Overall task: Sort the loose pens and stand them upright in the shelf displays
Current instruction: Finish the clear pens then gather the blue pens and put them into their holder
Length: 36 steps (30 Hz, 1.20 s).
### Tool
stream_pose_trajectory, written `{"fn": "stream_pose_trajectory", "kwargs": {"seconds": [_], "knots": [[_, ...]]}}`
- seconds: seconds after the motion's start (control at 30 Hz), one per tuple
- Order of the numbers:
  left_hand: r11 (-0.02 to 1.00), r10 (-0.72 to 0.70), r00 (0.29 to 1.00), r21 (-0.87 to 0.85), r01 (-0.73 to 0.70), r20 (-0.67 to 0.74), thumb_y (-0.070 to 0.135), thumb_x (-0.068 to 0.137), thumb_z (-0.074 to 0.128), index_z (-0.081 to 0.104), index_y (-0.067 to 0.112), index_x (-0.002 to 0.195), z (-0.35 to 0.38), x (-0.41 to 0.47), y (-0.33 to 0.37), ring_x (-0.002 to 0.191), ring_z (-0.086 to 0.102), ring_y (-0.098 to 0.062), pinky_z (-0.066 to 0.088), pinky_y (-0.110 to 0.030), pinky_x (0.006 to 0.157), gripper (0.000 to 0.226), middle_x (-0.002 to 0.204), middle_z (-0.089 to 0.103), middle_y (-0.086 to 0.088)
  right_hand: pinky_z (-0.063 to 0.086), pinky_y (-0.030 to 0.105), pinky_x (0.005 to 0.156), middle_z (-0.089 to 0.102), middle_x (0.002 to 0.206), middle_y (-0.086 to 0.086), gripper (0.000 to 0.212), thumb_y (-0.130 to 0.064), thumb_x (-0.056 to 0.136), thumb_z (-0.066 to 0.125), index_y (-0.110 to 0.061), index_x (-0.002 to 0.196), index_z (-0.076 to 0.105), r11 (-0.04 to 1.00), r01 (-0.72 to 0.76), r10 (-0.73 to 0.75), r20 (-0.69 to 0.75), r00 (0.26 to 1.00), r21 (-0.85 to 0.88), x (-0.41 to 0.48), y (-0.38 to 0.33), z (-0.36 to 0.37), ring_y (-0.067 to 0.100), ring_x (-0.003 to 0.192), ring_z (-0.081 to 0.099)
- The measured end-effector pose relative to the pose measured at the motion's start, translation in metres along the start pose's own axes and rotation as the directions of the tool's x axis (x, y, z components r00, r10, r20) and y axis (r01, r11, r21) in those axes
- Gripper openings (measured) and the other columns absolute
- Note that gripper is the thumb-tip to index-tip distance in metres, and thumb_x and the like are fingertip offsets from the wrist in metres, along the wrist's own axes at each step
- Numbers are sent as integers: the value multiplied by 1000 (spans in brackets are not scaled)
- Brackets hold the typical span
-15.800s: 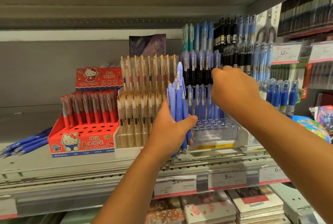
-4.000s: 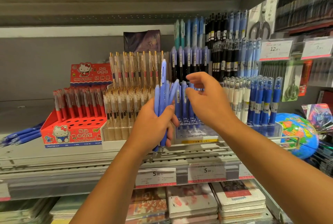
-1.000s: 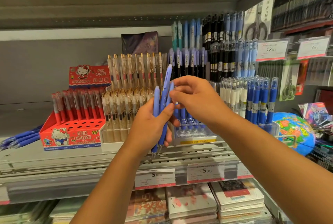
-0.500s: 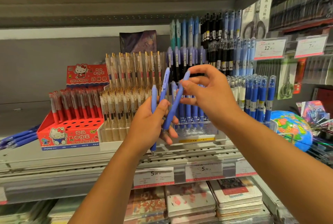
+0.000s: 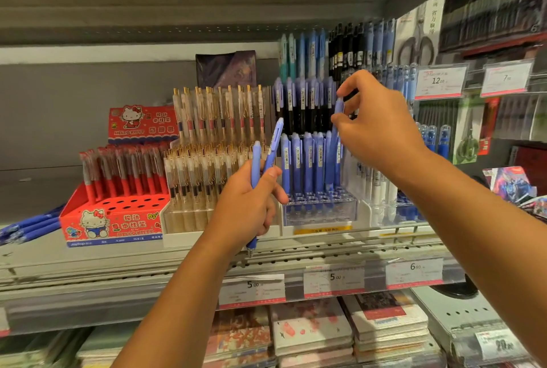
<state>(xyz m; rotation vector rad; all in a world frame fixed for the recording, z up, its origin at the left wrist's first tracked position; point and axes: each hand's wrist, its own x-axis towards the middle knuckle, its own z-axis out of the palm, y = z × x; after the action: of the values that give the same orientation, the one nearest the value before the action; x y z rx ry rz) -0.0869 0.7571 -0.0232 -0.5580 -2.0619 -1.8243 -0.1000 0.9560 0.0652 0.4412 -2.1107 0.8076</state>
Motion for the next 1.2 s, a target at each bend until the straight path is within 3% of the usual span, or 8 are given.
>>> {"fn": "stream_pose_trajectory", "kwargs": {"seconds": [0.17,0.3,0.5,0.63,0.83,1.0,1.2], "knots": [[1000,-9,1000,-4,9,8,28,104,46,57,20,106,-1,0,-1,40,43,-13,35,-23,37,14,69,67,-1,52,53,66,58,85,12,21,-13,97,59,-12,112,45,981,34,-21,71,997,-192,3,-3,0,31,70,59],[1000,-10,1000,-14,10,16,27,104,45,57,19,106,-1,-1,-1,40,42,-14,34,-23,36,15,69,67,-1,53,55,62,55,78,16,21,-7,98,56,-9,115,44,959,36,-5,110,994,-281,3,-3,3,35,66,61],[1000,-9,1000,-25,10,30,25,104,45,57,18,106,-1,-2,0,40,42,-14,34,-23,37,14,69,67,-1,46,46,55,45,69,10,30,0,96,56,-5,122,43,926,38,2,108,994,-375,7,2,12,30,59,50],[1000,-3,999,-18,4,37,25,105,45,57,18,106,-1,-2,-1,40,42,-14,35,-23,37,13,69,67,0,36,36,44,45,67,10,20,1,95,57,-7,103,41,904,16,54,151,987,-428,10,5,15,22,53,43],[1000,-3,999,-18,4,45,25,105,45,56,17,106,-1,-3,0,40,41,-14,35,-23,36,14,69,68,-1,28,31,45,42,67,9,12,3,94,52,-7,93,44,870,25,95,216,972,-493,13,5,19,20,54,39],[1000,4,999,-11,-4,41,24,105,45,56,15,105,-1,-3,1,40,41,-14,35,-23,36,15,68,67,-1,23,29,43,36,59,8,37,14,88,48,-12,65,34,860,15,135,257,957,-509,12,-1,17,19,49,29],[1000,7,999,-10,-7,41,24,105,45,57,17,105,-1,-3,0,40,41,-15,35,-23,36,14,68,67,0,19,26,42,34,56,7,41,17,86,45,-14,62,31,839,58,114,278,954,-541,6,-4,13,17,48,29]]}}
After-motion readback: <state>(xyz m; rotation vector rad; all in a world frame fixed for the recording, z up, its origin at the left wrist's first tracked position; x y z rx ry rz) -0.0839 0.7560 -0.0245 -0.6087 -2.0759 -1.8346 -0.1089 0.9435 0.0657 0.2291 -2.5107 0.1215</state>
